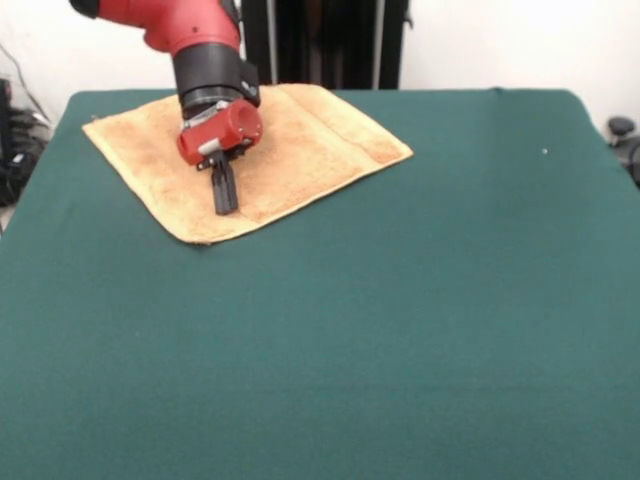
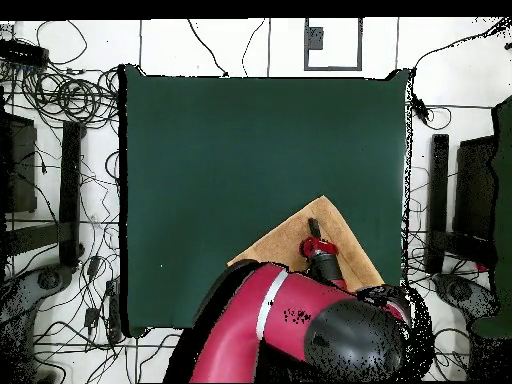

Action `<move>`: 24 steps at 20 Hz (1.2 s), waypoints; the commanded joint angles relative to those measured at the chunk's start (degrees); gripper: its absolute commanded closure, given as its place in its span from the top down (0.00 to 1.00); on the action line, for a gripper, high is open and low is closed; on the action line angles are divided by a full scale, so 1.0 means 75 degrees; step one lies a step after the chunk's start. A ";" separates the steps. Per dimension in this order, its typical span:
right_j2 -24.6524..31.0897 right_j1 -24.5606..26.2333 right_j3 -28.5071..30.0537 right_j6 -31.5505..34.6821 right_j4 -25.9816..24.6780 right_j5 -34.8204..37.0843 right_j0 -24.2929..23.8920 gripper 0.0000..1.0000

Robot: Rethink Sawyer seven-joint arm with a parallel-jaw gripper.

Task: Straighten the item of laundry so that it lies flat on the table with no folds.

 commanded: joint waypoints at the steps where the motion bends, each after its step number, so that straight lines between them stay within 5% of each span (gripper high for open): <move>1: -0.0493 0.0068 0.0137 -0.1617 0.0116 0.1528 0.0750 0.00; 15: -0.0700 0.0351 -0.0004 -0.1099 0.0097 0.1883 0.0930 0.00; 24: -0.0585 0.0937 -0.0593 -0.1534 0.0551 0.1789 0.0754 0.00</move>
